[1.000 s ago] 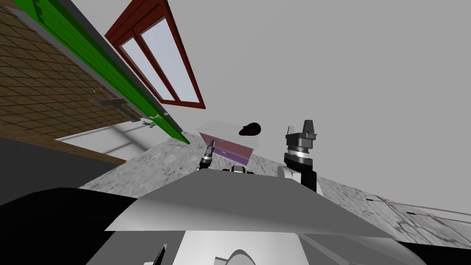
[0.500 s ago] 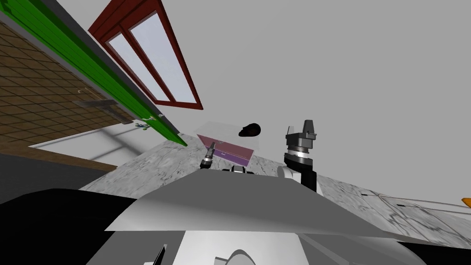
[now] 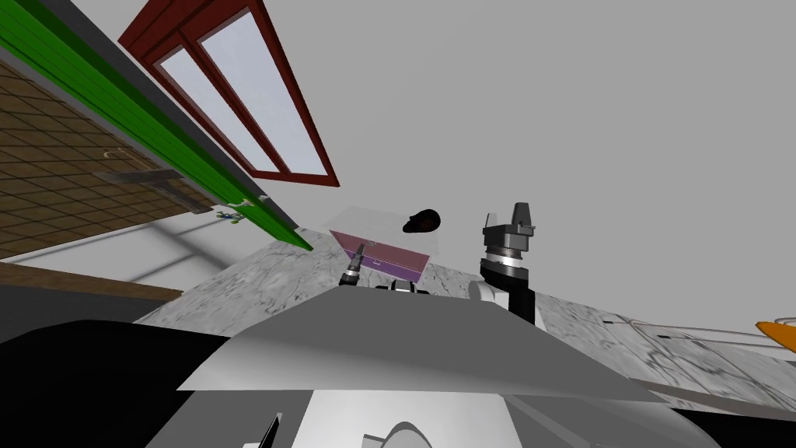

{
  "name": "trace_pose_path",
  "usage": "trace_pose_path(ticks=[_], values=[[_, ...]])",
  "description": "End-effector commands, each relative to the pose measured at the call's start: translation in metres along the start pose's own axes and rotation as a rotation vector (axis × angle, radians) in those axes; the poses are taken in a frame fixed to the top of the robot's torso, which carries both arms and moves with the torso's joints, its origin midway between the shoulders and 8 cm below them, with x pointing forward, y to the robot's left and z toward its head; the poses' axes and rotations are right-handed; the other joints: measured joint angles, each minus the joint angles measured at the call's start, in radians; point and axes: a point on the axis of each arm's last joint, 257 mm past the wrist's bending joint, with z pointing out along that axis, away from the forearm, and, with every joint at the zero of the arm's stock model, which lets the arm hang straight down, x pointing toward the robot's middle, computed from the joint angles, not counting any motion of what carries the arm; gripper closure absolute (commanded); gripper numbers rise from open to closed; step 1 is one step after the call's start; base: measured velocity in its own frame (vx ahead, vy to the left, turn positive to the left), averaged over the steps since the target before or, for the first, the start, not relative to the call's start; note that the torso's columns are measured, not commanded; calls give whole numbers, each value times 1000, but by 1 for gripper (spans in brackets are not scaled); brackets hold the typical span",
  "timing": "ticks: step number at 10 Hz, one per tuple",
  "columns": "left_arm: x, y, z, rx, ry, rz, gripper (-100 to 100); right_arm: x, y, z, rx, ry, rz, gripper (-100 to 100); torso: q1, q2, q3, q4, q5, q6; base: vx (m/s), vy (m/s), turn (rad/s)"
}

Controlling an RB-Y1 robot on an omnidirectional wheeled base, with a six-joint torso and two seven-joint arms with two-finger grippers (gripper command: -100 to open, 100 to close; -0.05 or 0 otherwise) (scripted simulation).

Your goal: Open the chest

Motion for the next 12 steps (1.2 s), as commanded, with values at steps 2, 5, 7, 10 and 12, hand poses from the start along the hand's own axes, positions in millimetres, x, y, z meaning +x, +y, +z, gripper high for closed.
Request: trace_pose_path(ticks=[2, 5, 7, 10, 12], values=[[11, 15, -11, -25, 8, 1, -100, 0, 0, 0, 0, 0, 0, 0, 0, 1, 0, 0, 0, 0, 38, 31, -72], [18, 28, -22, -57, 15, -2, -100, 0, 0, 0, 0, 0, 0, 0, 1, 0, 0, 0, 0, 0, 34, 32, -52], [24, 34, -28, -73, 19, -5, -100, 0, 0, 0, 0, 0, 0, 0, 0, 0, 0, 0, 0, 0, 29, 27, -64], [35, 45, -40, -101, 26, -11, -100, 0, 0, 0, 0, 0, 0, 0, 0, 0, 0, 0, 0, 0, 33, 30, -57], [41, 49, -45, -114, 29, -16, -100, 0, 0, 0, 0, 0, 0, 0, 1, -1, 0, 0, 0, 0, 41, 40, -67]])
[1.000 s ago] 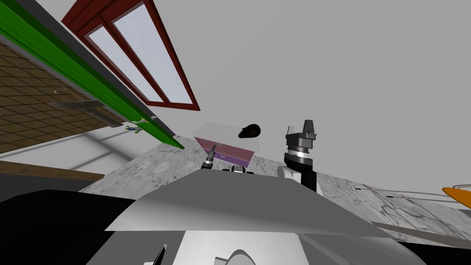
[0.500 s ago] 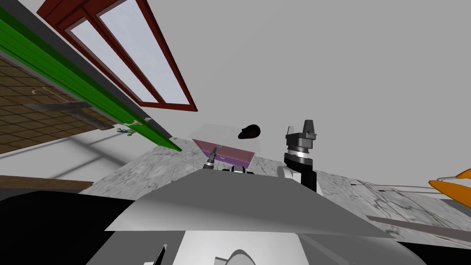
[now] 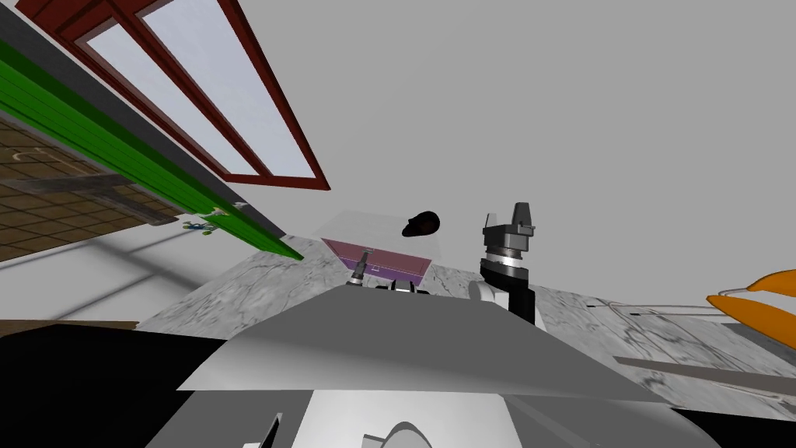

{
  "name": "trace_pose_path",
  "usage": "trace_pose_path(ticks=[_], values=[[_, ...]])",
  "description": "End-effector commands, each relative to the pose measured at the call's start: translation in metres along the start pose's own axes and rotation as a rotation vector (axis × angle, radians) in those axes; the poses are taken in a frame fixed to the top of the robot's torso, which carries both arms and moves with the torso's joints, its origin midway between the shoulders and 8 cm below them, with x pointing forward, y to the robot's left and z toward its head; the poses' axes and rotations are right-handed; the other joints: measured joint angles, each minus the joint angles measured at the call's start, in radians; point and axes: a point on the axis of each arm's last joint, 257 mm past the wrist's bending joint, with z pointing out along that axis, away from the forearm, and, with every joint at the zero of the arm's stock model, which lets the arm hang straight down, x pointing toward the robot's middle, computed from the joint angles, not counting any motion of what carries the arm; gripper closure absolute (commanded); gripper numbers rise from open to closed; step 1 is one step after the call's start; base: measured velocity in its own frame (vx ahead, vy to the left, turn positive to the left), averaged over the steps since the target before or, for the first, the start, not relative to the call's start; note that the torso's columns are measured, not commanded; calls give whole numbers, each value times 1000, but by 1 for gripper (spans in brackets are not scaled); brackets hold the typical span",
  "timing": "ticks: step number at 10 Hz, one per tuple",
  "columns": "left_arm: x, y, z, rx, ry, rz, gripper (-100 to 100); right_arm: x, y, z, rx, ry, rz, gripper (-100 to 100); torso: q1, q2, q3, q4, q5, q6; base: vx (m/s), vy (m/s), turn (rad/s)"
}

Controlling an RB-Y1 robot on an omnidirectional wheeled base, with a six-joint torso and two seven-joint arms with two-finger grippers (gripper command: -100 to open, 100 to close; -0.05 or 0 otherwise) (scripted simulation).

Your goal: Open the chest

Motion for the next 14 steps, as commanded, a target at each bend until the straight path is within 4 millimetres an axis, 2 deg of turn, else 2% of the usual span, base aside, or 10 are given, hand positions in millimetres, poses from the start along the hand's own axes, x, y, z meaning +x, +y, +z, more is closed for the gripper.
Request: trace_pose_path(ticks=[1, 5, 6, 7, 10, 12, 13, 14], values=[[9, 9, -10, -25, 6, -8, -100, 0, 0, 0, 0, 0, 0, 0, -1, 1, 0, 0, 0, 0, 24, 23, -39], [35, 18, -24, -64, 10, -41, -100, 0, 0, 0, 0, 0, 0, 0, -1, 1, 0, 0, 0, 0, 34, 38, -74], [31, 19, -20, -59, 10, -34, -100, 0, 0, 0, 0, 0, 0, 0, -1, 0, 0, 0, 0, 0, 19, 17, -16], [27, 21, -6, -58, 10, -35, -100, 0, 0, 0, 0, 0, 0, 0, -2, 2, 1, 0, -1, 0, -5, -9, 10], [21, 22, 16, -57, 11, -36, -100, 0, 0, 0, 0, 0, 0, 0, -2, 2, 1, 0, -1, 0, -17, -24, 2], [22, 23, 14, -56, 11, -36, -100, 0, 0, 0, 0, 0, 0, 0, 0, 0, 0, 0, 0, 0, -6, -11, 1], [27, 21, -3, -57, 11, -35, 100, 0, 0, 0, 0, 0, 0, 0, 0, 0, 0, 0, 0, 0, 14, 17, -9], [28, 20, -10, -58, 10, -35, 100, 0, 0, 0, 0, 0, 0, 0, 1, 0, 0, 0, 0, 0, 27, 32, -8]])
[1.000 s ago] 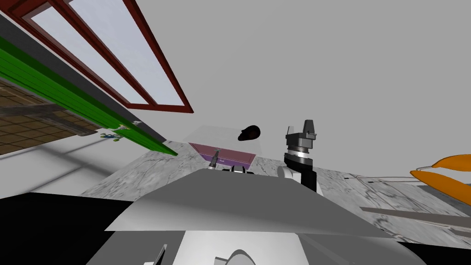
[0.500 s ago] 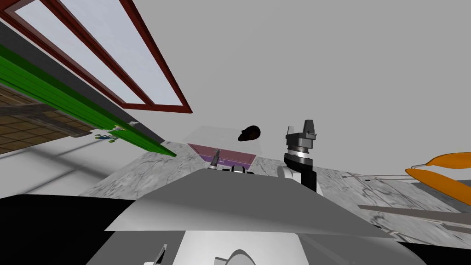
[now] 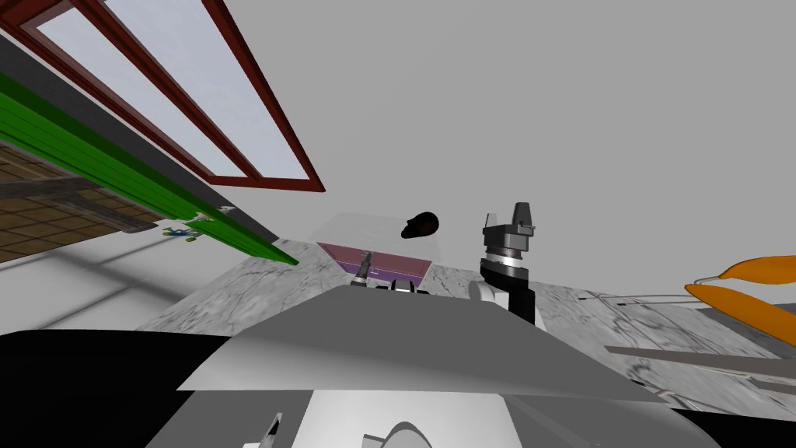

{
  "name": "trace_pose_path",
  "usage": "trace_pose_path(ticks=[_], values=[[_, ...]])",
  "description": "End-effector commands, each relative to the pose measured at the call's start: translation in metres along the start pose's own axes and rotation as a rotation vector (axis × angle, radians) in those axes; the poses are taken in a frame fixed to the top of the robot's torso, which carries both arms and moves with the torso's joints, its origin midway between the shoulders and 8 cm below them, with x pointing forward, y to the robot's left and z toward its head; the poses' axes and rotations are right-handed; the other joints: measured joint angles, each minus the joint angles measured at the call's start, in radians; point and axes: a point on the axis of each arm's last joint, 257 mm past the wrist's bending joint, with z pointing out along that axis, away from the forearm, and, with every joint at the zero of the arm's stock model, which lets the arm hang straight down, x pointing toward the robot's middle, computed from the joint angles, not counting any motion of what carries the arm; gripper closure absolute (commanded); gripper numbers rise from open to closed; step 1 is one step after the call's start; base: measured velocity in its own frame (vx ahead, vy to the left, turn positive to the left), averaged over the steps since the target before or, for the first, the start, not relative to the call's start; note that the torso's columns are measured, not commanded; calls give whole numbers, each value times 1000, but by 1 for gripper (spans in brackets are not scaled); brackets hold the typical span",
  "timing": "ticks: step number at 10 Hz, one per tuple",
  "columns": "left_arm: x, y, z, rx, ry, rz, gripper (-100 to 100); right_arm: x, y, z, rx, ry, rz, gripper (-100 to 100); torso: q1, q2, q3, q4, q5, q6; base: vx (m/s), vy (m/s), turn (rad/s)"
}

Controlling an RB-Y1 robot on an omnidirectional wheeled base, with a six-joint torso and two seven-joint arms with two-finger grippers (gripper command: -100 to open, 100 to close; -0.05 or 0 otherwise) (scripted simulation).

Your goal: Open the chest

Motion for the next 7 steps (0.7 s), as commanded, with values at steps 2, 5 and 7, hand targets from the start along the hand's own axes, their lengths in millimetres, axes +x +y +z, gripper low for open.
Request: trace_pose_path(ticks=[2, 5, 7], values=[[6, -2, -19, 3, -2, 2, 100, 0, 0, 0, 0, 0, 0, 0, 4, -6, -3, -5, 3, -1, 6, 14, -4], [4, -6, -6, 21, 2, -1, 100, 0, 0, 0, 0, 0, 0, 0, 3, -5, -2, -4, 2, -1, -35, -1, 7], [0, -3, 3, 10, 8, -2, 100, 0, 0, 0, 0, 0, 0, 0, 2, 5, 4, -2, 1, -2, -189, -9, 28]])
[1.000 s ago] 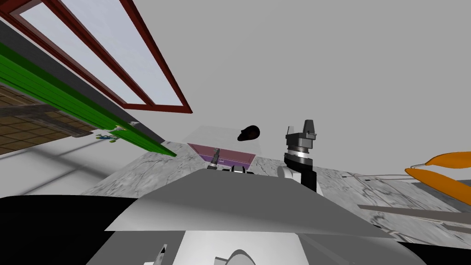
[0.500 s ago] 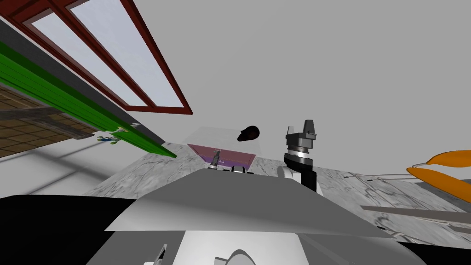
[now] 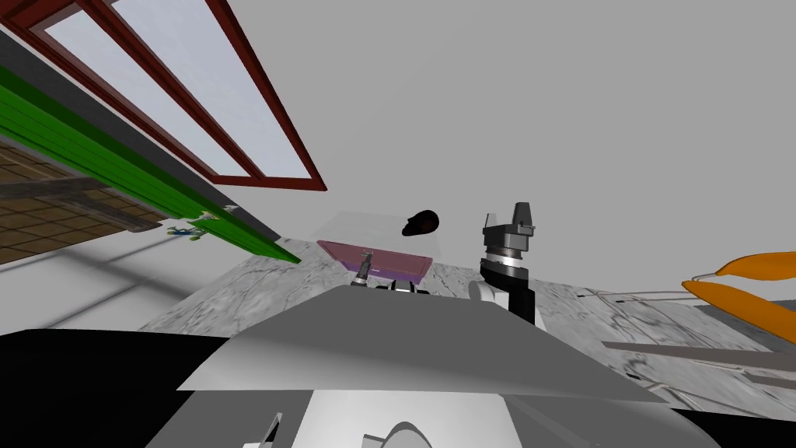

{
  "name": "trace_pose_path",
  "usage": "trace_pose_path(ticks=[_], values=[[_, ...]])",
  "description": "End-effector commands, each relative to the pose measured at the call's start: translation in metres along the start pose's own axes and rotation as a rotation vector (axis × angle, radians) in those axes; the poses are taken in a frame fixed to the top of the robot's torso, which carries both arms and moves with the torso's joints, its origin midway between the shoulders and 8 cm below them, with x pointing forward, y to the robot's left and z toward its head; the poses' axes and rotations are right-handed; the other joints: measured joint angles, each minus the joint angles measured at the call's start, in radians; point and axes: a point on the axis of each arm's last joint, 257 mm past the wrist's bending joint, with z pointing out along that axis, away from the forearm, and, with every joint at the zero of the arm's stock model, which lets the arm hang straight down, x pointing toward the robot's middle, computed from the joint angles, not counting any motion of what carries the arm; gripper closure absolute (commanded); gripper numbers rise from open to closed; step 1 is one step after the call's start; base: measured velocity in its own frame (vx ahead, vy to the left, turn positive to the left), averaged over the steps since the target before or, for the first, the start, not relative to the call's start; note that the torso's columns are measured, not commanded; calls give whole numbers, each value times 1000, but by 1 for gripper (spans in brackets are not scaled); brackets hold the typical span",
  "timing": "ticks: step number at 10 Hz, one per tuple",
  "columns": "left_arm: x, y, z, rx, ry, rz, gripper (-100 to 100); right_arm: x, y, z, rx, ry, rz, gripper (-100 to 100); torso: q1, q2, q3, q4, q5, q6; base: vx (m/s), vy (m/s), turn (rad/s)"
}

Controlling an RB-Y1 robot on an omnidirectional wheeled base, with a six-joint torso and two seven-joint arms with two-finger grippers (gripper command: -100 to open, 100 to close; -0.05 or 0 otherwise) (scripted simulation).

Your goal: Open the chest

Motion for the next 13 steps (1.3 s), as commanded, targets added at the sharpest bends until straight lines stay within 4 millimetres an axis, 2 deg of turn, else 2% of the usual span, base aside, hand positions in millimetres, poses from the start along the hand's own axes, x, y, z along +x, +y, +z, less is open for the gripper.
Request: trace_pose_path(ticks=[1, 2, 4, 8, 13], values=[[-4, 10, 9, -30, 10, -1, 100, 0, 0, 0, 0, 0, 0, 0, 1, -1, -1, 0, 0, 0, -199, -21, 25], [-6, 12, 15, -37, 14, -1, 100, 0, 0, 0, 0, 0, 0, 0, 0, -5, -3, 0, -1, 0, -178, -13, 40], [-5, 11, 14, -31, 15, -3, 100, 0, 0, 0, 0, 0, 0, 0, -1, -11, -7, 0, -2, 1, -83, -6, 1], [-38, 26, 20, -73, -87, 26, 100, 0, 0, 0, 0, 0, 0, 0, -3, -2, -1, -1, 2, 5, -171, 32, -287], [-73, 40, 23, -120, -193, 57, 100, 0, 0, 0, 0, 0, 0, 0, -2, -8, -5, 0, -1, 2, -166, 25, -238]])
